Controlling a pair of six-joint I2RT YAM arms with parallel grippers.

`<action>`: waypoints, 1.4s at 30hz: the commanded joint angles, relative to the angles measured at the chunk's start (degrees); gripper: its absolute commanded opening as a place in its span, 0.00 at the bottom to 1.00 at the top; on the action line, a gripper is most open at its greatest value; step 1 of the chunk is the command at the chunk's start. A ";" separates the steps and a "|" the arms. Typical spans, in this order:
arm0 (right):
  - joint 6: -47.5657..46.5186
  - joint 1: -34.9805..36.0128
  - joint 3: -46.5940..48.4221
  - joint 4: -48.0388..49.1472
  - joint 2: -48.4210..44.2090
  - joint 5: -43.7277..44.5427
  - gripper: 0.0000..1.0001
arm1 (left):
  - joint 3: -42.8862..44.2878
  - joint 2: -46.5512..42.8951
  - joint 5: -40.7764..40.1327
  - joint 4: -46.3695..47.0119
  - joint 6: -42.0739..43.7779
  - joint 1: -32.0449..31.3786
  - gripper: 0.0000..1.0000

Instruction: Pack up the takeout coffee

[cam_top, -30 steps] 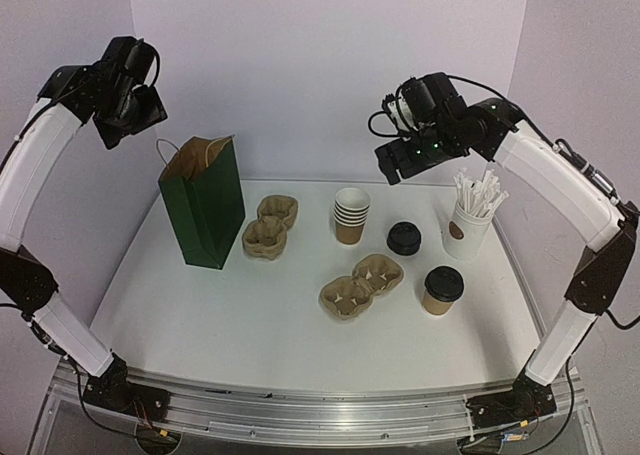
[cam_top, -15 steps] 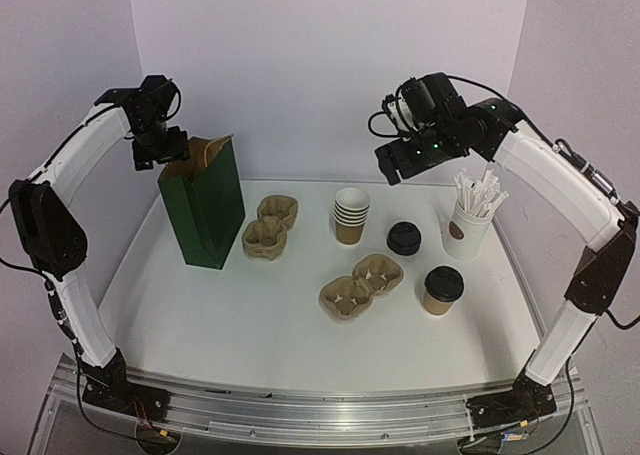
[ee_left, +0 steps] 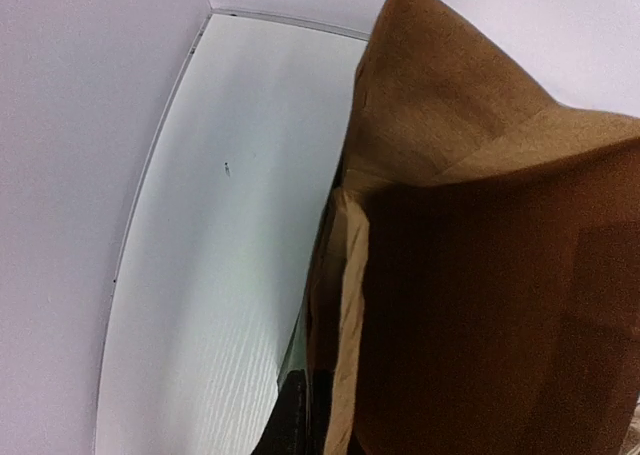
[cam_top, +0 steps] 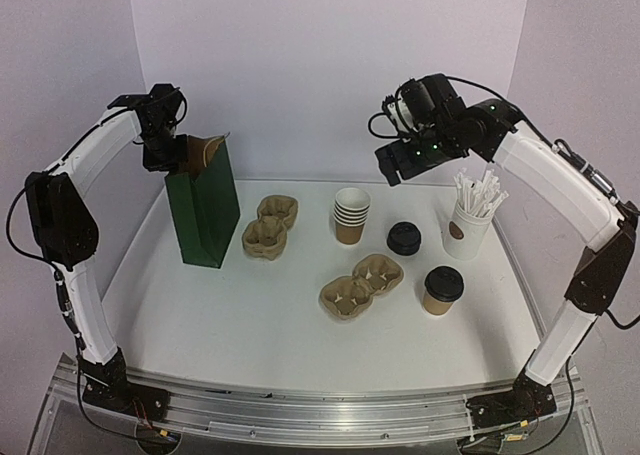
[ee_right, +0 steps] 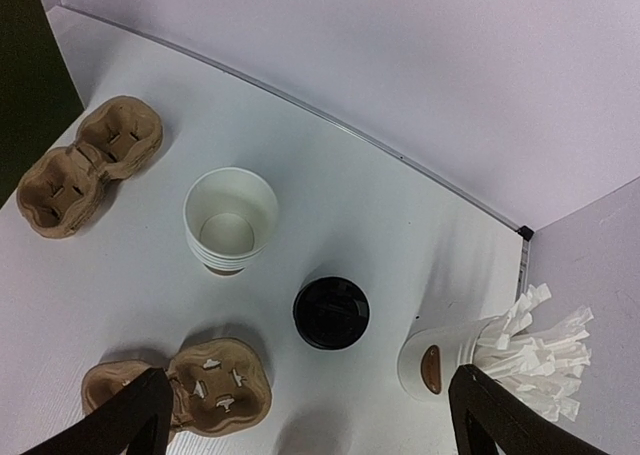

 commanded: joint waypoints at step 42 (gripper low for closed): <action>8.75 -0.19 -19.31 0.30 1.67 -19.29 0.92 | -37.23 -44.44 35.65 14.57 -12.22 -13.33 0.00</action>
